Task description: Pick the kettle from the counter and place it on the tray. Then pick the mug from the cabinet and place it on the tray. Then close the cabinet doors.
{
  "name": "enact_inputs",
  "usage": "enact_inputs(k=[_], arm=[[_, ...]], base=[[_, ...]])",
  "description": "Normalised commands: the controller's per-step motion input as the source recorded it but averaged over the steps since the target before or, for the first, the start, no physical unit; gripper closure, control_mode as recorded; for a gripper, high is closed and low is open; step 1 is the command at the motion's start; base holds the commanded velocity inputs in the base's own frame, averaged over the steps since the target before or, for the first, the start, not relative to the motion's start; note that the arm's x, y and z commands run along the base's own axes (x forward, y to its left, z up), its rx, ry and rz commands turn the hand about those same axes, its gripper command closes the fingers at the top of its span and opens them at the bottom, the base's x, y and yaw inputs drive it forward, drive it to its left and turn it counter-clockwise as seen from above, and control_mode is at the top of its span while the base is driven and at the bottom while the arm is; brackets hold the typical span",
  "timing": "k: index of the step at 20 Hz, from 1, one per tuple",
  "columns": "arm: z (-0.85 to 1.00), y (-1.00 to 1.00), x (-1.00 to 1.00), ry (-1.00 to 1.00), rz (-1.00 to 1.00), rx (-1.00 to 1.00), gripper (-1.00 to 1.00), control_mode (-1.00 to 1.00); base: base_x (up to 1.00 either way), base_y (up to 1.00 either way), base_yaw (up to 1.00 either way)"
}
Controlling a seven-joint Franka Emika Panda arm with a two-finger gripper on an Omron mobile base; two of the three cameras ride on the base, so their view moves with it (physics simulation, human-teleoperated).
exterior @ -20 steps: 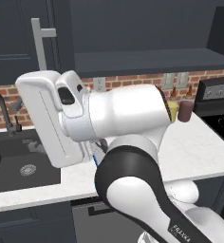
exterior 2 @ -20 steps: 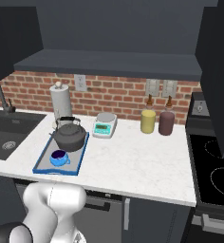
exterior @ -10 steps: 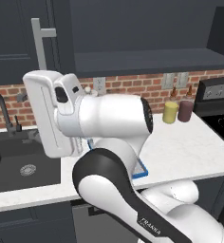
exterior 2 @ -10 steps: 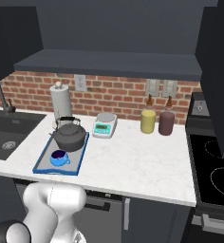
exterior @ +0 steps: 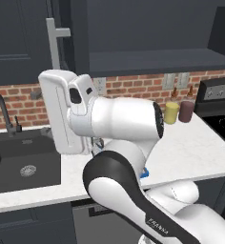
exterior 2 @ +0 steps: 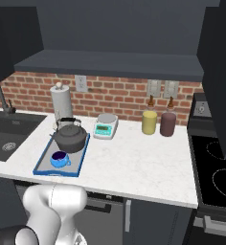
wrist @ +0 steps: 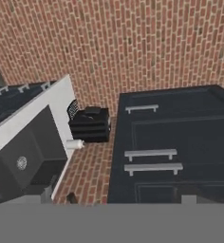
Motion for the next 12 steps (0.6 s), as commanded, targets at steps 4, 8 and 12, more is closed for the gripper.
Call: enact_inputs(k=[4,8,12], arm=[[0.0,-0.72,0.17,0.0,-0.11,0.0,-1.0,-1.0],[0.0,-0.75,0.14,0.0,-0.15,0.0,-1.0,-1.0],[0.0,-0.73,0.2,0.0,-0.16,0.0,-1.0,-1.0]], base=[[0.0,0.0,0.0],[0.0,0.0,0.0],[0.0,0.0,0.0]])
